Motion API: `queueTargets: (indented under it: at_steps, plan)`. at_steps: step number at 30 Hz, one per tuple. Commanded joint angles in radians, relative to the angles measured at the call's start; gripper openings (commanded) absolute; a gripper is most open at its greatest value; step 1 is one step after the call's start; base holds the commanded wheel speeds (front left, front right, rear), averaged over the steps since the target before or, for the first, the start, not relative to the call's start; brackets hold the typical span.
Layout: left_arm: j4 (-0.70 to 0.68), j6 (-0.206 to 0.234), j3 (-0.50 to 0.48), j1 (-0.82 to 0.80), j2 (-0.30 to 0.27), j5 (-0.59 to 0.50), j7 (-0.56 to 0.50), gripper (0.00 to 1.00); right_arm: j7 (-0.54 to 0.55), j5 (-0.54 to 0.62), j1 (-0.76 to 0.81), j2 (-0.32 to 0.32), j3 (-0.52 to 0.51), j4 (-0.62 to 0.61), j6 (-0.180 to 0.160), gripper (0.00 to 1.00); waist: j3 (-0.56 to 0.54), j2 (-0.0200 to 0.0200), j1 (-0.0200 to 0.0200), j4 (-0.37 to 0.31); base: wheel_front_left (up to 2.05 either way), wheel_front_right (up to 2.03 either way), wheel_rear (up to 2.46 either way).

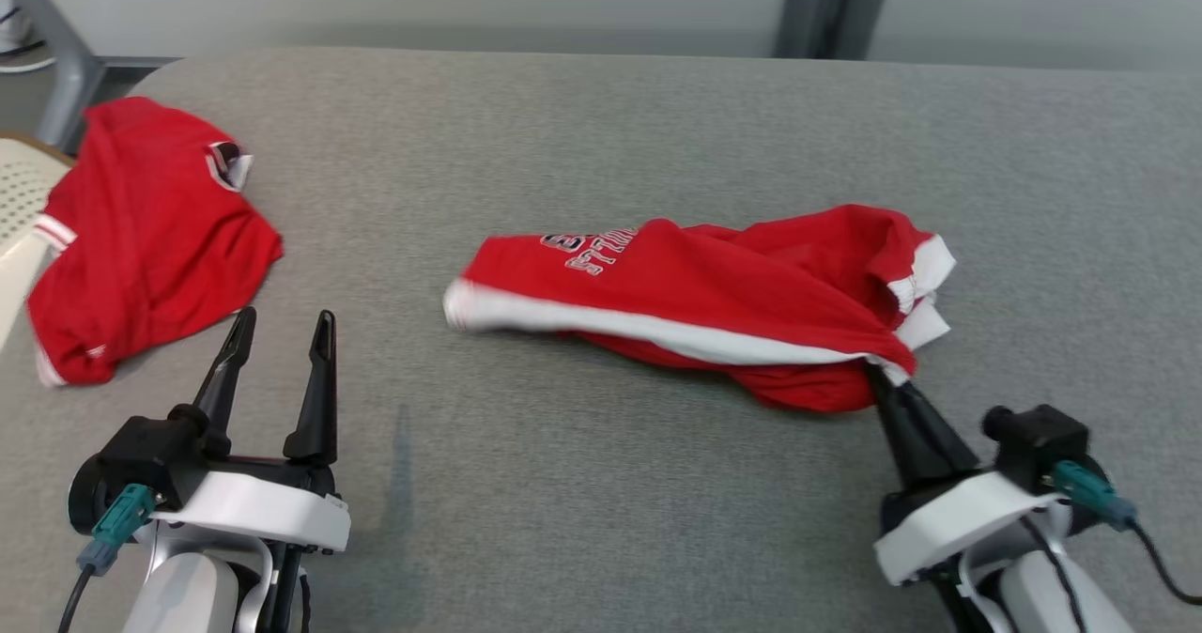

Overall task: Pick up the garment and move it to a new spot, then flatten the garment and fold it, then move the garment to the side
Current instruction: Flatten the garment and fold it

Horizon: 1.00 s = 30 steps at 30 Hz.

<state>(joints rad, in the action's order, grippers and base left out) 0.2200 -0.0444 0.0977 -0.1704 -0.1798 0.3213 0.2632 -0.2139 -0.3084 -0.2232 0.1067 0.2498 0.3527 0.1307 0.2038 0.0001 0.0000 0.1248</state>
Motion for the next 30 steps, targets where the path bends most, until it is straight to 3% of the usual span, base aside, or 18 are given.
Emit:
queueTargets:
  at_steps: [1, 8, 15, 16, 17, 30]
  plan:
    - [-0.001, -0.007, -0.008, -0.018, -0.004, -0.005, 0.002, 1.0, 0.006, 0.004, 0.014, 0.019, -0.016, -0.011, 0.0, 0.0, 0.014, -0.0001, 0.0, -0.036, 0.0, 0.0, 0.0]
    - [0.004, -0.023, -0.015, -0.033, 0.007, -0.026, 0.002, 1.0, 0.039, 0.01, 0.068, 0.056, -0.144, -0.034, 0.0, 0.0, 0.032, -0.0001, 0.0, -0.07, 0.0, 0.0, 0.0]
    - [0.017, -0.036, -0.02, -0.047, 0.014, -0.038, 0.002, 1.0, 0.044, -0.001, 0.055, 0.041, -0.141, 0.018, 0.0, 0.0, 0.04, -0.0001, 0.0, -0.081, 0.0, 0.0, 0.0]
    - [0.018, -0.038, -0.021, -0.045, 0.014, -0.04, 0.002, 1.0, 0.042, -0.001, 0.056, 0.037, -0.137, 0.022, 0.0, 0.25, 0.038, -0.0001, 0.0, -0.083, 0.0, 0.0, 0.0]
    - [0.02, -0.04, -0.023, -0.045, 0.014, -0.041, 0.002, 1.0, 0.038, -0.001, 0.058, 0.035, -0.133, 0.023, 0.0, 0.97, 0.035, -0.0001, 0.0, -0.084, 0.0, 0.0, 0.0]
    - [0.027, -0.03, -0.052, 0.031, 0.02, -0.052, 0.002, 1.0, 0.01, 0.034, 0.154, 0.015, -0.19, -0.084, 0.0, 1.0, -0.06, -0.0001, 0.0, -0.11, 0.0, 0.0, 0.0]
